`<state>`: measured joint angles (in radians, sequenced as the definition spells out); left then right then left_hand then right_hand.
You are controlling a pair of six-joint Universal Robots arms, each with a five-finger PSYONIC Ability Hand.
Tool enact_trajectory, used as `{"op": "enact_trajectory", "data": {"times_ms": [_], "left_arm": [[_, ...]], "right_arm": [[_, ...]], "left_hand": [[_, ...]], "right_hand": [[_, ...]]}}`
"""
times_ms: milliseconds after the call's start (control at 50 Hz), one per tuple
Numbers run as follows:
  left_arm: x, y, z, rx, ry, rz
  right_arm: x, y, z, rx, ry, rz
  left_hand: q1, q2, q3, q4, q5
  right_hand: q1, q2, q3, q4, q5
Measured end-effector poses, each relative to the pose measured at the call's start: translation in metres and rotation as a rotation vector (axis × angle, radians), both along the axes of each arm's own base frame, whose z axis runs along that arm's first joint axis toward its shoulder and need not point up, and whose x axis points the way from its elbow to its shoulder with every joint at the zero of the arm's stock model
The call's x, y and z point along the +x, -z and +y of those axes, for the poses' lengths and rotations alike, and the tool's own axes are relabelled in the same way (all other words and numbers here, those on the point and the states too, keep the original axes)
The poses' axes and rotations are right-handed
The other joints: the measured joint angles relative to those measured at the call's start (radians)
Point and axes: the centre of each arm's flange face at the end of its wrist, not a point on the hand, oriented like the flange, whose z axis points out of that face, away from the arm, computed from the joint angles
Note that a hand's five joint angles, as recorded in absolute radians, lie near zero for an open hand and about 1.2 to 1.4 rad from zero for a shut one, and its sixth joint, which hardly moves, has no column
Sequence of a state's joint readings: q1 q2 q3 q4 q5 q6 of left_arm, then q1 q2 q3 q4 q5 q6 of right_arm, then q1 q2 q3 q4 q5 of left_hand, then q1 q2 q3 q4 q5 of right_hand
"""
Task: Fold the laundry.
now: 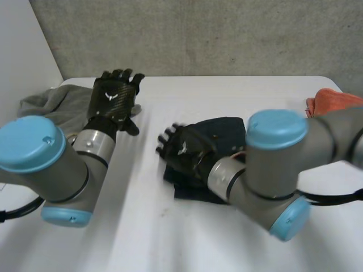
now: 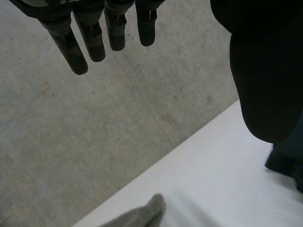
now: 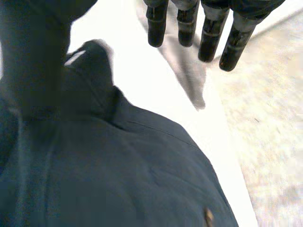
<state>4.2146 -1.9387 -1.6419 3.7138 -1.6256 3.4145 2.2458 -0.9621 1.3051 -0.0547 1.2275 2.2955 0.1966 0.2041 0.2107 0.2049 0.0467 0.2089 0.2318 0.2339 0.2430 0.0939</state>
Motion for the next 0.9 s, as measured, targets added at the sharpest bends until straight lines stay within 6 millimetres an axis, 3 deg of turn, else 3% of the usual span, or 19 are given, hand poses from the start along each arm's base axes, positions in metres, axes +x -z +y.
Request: {"op": "enact_trajectory", "data": {"times_ms": [100,120,140,200,320,400,520,660,780,900], "left_arm": [[-0.015,-0.008,-0.010,-0.008,0.027,0.011],[-0.017,-0.008,-0.010,-0.006,0.032,0.010],[-0.028,-0.008,-0.011,0.011,0.060,0.010],[-0.046,-0.003,-0.010,0.063,0.121,0.008],[-0.077,0.024,0.001,0.244,0.256,-0.009],[-0.093,0.054,0.011,0.382,0.326,-0.041],[-0.093,0.084,0.014,0.475,0.313,-0.098],[-0.086,0.105,0.016,0.514,0.293,-0.210],[-0.085,0.104,0.016,0.502,0.295,-0.240],[-0.088,0.039,0.016,0.358,0.309,-0.181]], "right_arm": [[-0.030,-0.059,-0.029,0.219,0.205,-0.302],[-0.034,-0.064,-0.032,0.241,0.225,-0.331],[-0.049,-0.077,-0.044,0.320,0.300,-0.428],[-0.070,-0.086,-0.058,0.424,0.399,-0.525],[-0.089,-0.063,-0.075,0.557,0.527,-0.518],[-0.090,-0.025,-0.086,0.619,0.593,-0.432],[-0.086,0.017,-0.097,0.643,0.638,-0.331],[-0.090,0.040,-0.103,0.561,0.669,-0.200],[-0.092,0.040,-0.103,0.526,0.670,-0.168],[-0.095,0.007,-0.099,0.406,0.650,-0.218]], "left_hand": [[0.000,0.000,0.000,0.000,0.000],[0.000,0.000,0.000,0.000,0.000],[0.000,0.000,0.000,0.000,0.000],[0.000,0.000,0.000,0.000,0.000],[0.003,0.001,0.000,0.001,0.000],[0.004,0.006,0.006,0.006,0.004],[0.004,0.021,0.008,0.013,0.004],[0.004,0.021,0.009,0.013,0.004],[0.004,0.019,0.008,0.012,0.002],[0.002,0.018,0.007,0.010,0.000]], "right_hand": [[-0.004,-0.013,-0.018,-0.008,-0.027],[-0.004,-0.012,-0.018,-0.008,-0.027],[-0.004,-0.013,-0.018,-0.008,-0.027],[-0.004,-0.012,-0.018,-0.008,-0.027],[-0.004,-0.013,-0.018,-0.008,-0.027],[-0.004,-0.012,-0.018,-0.008,-0.027],[-0.004,-0.012,-0.018,-0.008,-0.031],[-0.018,-0.012,-0.035,-0.008,-0.031],[-0.029,-0.013,-0.035,-0.008,-0.031],[-0.036,-0.012,-0.035,-0.008,-0.031]]}}
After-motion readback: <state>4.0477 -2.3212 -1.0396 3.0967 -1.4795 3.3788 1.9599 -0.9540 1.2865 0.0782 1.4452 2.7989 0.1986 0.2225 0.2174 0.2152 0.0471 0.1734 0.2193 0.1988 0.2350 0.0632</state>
